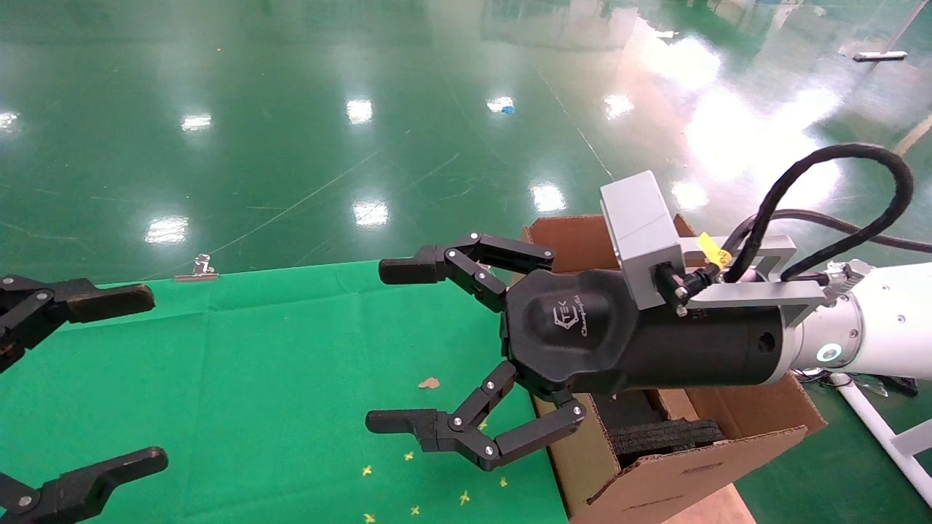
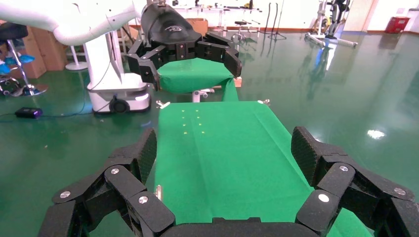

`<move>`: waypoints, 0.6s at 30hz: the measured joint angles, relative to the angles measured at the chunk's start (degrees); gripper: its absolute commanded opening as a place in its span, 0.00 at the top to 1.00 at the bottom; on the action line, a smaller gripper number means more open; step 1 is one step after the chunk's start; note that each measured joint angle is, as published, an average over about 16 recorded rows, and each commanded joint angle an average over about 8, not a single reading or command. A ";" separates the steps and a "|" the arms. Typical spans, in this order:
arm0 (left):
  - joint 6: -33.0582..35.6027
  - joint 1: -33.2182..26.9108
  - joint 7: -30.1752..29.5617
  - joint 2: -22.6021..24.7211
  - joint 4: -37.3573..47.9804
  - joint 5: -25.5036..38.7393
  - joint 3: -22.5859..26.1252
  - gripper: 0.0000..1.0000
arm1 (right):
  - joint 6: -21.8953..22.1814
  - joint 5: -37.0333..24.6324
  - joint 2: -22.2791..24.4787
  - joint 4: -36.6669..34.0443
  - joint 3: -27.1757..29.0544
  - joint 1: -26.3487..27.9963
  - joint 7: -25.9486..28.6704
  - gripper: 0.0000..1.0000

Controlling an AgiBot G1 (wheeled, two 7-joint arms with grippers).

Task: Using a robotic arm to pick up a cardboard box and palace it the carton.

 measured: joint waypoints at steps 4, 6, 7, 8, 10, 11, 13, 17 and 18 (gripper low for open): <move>0.00 0.00 0.00 0.00 0.00 0.00 0.00 0.00 | 0.00 0.00 0.00 0.00 0.00 0.00 0.00 0.00; 0.00 0.00 0.00 0.00 0.00 0.00 0.00 0.00 | 0.00 0.00 0.00 0.00 0.00 0.00 0.00 0.00; 0.00 0.00 0.00 0.00 0.00 0.00 0.00 0.00 | 0.00 0.00 0.00 0.00 0.00 0.00 0.00 0.00; 0.00 0.00 0.00 0.00 0.00 0.00 0.00 0.00 | 0.00 0.00 0.00 0.00 0.00 0.00 0.00 0.00; 0.00 0.00 0.00 0.00 0.00 0.00 0.00 0.00 | 0.00 0.00 0.00 0.00 0.00 0.00 0.00 0.00; 0.00 0.00 0.00 0.00 0.00 0.00 0.00 0.00 | 0.00 0.00 0.00 0.00 0.00 0.00 0.00 0.00; 0.00 0.00 0.00 0.00 0.00 0.00 0.00 0.00 | 0.00 0.00 0.00 0.00 0.00 0.00 0.00 0.00; 0.00 0.00 0.00 0.00 0.00 0.00 0.00 0.00 | 0.00 0.00 0.00 0.00 0.00 0.00 0.00 0.00; 0.00 0.00 0.00 0.00 0.00 0.00 0.00 0.00 | 0.00 0.00 0.00 0.00 0.00 0.00 0.00 0.00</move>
